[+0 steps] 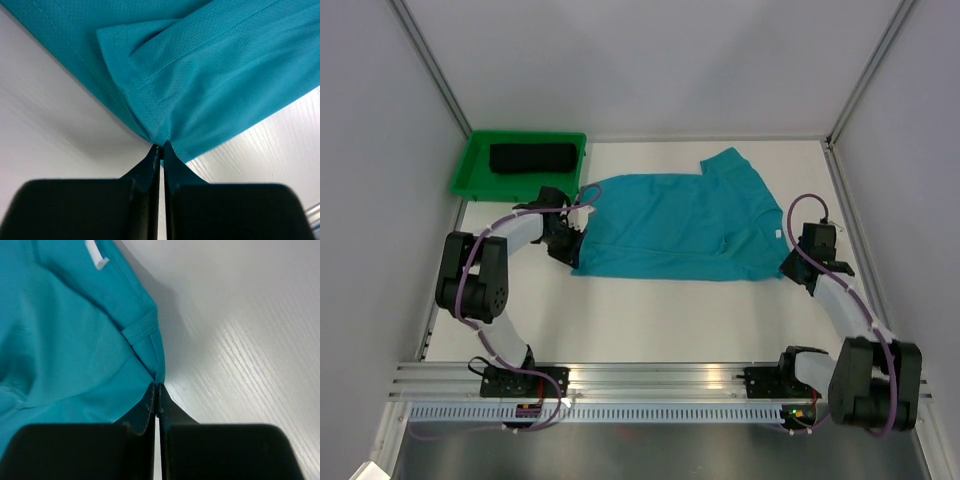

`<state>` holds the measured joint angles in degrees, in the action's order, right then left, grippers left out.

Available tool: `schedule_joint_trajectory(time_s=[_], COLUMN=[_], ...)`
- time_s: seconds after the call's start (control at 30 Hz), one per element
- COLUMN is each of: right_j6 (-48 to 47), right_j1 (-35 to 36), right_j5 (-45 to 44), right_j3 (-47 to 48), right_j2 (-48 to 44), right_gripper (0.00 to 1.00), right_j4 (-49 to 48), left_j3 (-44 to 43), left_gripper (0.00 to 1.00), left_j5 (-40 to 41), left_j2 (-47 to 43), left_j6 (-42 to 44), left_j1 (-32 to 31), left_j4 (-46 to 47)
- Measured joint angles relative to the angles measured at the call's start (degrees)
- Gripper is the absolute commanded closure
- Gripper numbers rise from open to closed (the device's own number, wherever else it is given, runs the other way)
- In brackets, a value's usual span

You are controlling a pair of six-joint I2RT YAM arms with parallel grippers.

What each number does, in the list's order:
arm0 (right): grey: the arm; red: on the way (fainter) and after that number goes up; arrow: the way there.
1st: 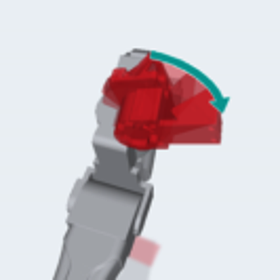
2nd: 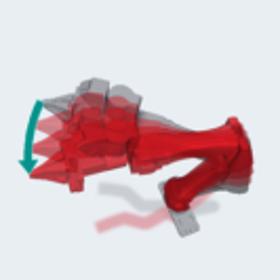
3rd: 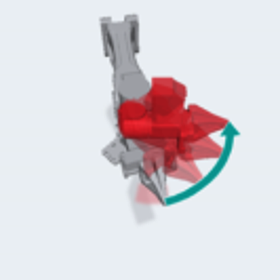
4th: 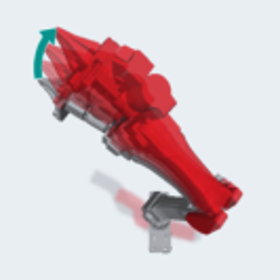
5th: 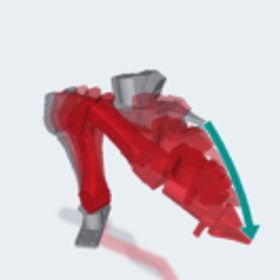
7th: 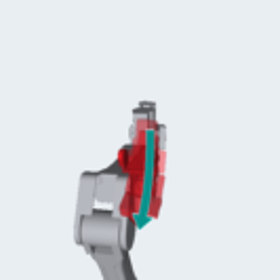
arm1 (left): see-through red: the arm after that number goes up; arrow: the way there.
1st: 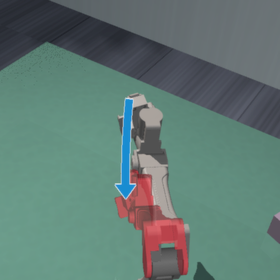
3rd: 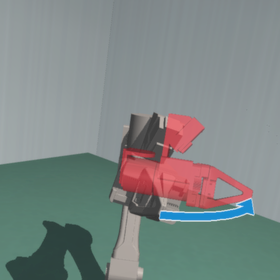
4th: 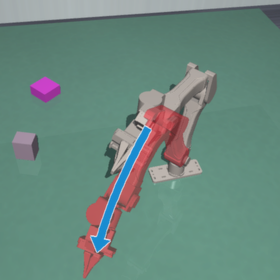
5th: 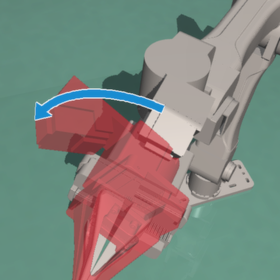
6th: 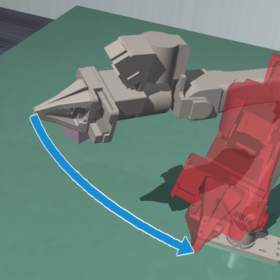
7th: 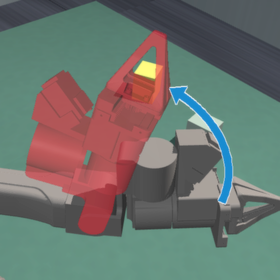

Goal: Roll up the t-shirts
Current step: Fold the tshirt

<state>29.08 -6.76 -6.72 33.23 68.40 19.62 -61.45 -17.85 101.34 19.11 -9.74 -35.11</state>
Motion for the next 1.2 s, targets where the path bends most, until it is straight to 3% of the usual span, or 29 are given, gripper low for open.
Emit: schedule_joint_trajectory(time_s=[0.17, 0.4, 0.47, 0.5, 0.53, 0.6, 0.8, 0.9, 1.0, 1.1, 1.2], right_j6=[5.2, 11.5, 13.0, 13.7, 14.4, 15.4, 16.6, 15.1, 11.0, 6.0, 2.0], right_j1=[0.0, 0.0, 0.0, 0.0, 0.0, 0.0, 0.0, -0.1, 0.0, 1.2, 3.1], right_j5=[-0.5, 0.3, -0.1, -0.4, -1.0, -2.4, -8.0, -6.8, -3.1, -0.4, 1.1], right_j3=[-1.2, -2.6, -2.5, -2.4, -2.2, -1.1, 7.1, 11.5, 18.7, 28.2, 35.2], right_j2=[-14.5, -25.0, -27.9, -29.2, -30.4, -32.5, -36.0, -32.2, -18.7, -0.7, 12.9], right_gripper=[1.00, 1.00, 0.92, 0.82, 0.56, 0.40, 0.35, 0.34, 0.37, 0.39, 0.40], right_j4=[3.5, 14.3, 17.6, 19.2, 20.8, 24.3, 28.7, 23.5, 17.8, 12.1, 9.0], left_j3=[5.8, 11.7, 13.3, 14.2, 15.0, 16.0, 13.5, 5.7, -2.2, -6.8, -8.9], left_gripper=[0.98, 0.98, 0.96, 0.82, 0.67, 0.44, 0.36, 0.46, 0.65, 0.66, 0.57], left_j5=[-0.6, -0.4, -0.3, -0.3, -0.3, -0.3, -0.7, -0.5, 0.7, 3.5, 8.7], left_j2=[-5.7, -16.9, -19.0, -19.7, -20.2, -20.7, -23.9, -24.5, -23.1, -19.2, -13.1], left_j6=[2.7, 7.4, 8.1, 8.5, 9.2, 10.3, 12.5, 11.5, 8.1, 4.5, 2.6], left_j1=[-0.1, -0.2, -0.2, -0.2, -0.2, -0.2, 0.5, 1.7, 2.3, 2.0, 0.0], left_j4=[-2.8, -8.7, -9.9, -10.4, -11.2, -12.9, -19.8, -18.9, -13.5, -6.6, -1.7])
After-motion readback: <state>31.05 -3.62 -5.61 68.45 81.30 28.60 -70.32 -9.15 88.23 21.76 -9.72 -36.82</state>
